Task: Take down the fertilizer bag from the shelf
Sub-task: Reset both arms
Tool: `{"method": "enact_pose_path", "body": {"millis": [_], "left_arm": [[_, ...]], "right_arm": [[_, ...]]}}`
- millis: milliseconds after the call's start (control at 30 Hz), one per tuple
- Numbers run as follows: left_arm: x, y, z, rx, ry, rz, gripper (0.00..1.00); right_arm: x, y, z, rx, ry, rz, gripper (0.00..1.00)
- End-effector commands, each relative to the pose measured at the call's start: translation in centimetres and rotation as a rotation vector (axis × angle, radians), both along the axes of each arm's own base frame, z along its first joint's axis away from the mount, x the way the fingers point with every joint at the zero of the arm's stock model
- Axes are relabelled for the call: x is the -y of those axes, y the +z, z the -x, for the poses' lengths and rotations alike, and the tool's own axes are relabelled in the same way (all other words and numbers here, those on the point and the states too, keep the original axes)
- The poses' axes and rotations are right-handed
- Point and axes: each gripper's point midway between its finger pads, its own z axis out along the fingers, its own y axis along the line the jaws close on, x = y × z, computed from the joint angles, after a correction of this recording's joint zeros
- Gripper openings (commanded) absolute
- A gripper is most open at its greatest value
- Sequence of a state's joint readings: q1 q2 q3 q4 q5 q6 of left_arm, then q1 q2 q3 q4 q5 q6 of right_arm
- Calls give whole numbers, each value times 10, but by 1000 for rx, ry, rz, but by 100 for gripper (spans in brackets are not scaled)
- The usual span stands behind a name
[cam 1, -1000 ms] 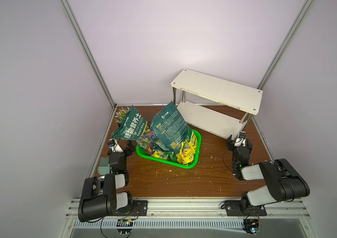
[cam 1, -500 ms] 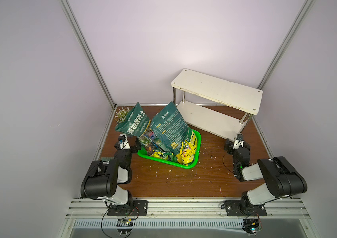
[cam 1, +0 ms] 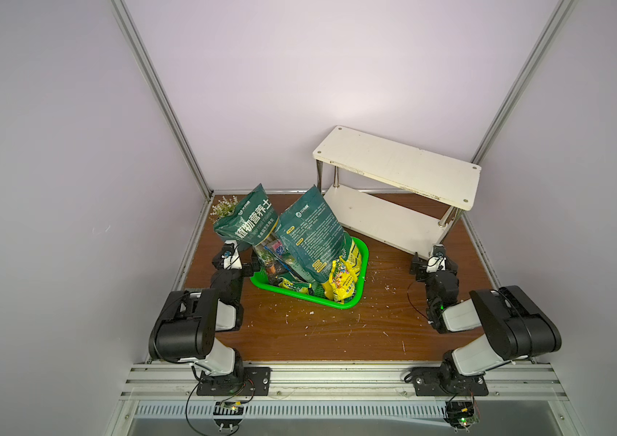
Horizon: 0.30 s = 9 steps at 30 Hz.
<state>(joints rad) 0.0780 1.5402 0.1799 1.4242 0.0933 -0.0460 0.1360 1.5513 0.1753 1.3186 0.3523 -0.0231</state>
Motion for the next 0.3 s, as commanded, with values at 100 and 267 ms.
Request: {"method": "enact_pose_path", "body": {"millis": [100, 267], "left_arm": [[19, -18, -1, -71, -80, -24, 100], [18, -18, -1, -71, -79, -24, 100]], "right_arm": [[-3, 17, -12, 46, 40, -27, 99], [-3, 19, -10, 56, 38, -23, 99]]}}
